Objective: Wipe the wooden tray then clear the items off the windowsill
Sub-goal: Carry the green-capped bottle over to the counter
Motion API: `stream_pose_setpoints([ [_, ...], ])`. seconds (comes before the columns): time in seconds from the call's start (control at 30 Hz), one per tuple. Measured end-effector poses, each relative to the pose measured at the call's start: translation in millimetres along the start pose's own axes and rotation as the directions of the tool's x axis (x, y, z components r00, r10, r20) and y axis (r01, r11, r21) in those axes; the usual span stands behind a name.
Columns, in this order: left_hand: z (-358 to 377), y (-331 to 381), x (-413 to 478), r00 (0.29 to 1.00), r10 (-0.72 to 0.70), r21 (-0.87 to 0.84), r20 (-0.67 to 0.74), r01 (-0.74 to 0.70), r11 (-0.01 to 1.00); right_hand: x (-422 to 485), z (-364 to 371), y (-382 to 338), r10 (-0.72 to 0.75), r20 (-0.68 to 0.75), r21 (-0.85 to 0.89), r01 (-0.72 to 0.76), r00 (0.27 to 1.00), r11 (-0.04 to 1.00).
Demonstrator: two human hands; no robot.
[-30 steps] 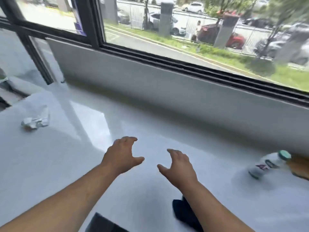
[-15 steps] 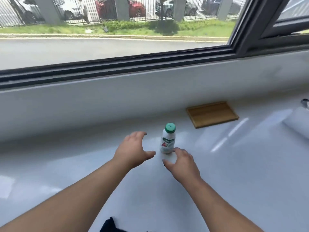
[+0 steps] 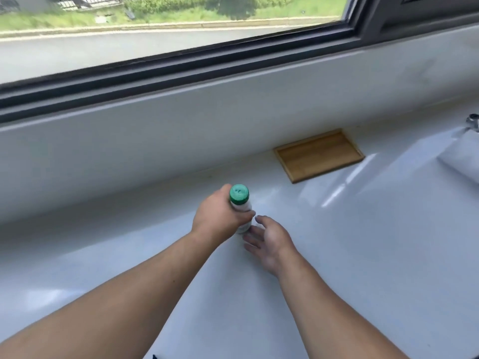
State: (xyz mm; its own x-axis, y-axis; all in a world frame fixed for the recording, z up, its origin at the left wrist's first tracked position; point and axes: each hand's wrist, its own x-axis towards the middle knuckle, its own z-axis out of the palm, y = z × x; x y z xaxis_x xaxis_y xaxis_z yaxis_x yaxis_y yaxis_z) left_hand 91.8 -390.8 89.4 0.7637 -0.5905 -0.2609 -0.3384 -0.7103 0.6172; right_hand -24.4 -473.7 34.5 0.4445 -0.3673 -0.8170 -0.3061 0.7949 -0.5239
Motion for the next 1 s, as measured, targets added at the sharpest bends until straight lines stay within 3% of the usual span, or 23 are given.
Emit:
stream_pose_setpoints([
  [0.27, -82.4, -77.9, -42.9, 0.982, -0.133, -0.065, -0.134, 0.125, 0.990, -27.6, 101.8, 42.6, 0.046, 0.145, -0.144, -0.025, 0.988, 0.989],
  [0.47, -157.7, -179.9, -124.2, 0.905, -0.318, -0.211, -0.283, 0.264, 0.941, -74.8, 199.0, 118.9, 0.115, 0.255, -0.339, -0.023, 0.960, 0.940],
  [0.73, -229.8, -312.0, -293.6, 0.709, -0.546, -0.386, -0.446, 0.398, 0.832, -162.2, 305.0, 269.7, 0.284, 0.392, -0.609, 0.016, 0.875, 0.793],
  [1.0, -257.3, -417.4, -503.7, 0.438, -0.741, -0.556, -0.509, 0.489, 0.672, -267.6, 358.8, 448.3, 0.485, 0.453, -0.795, 0.093, 0.748, 0.600],
])
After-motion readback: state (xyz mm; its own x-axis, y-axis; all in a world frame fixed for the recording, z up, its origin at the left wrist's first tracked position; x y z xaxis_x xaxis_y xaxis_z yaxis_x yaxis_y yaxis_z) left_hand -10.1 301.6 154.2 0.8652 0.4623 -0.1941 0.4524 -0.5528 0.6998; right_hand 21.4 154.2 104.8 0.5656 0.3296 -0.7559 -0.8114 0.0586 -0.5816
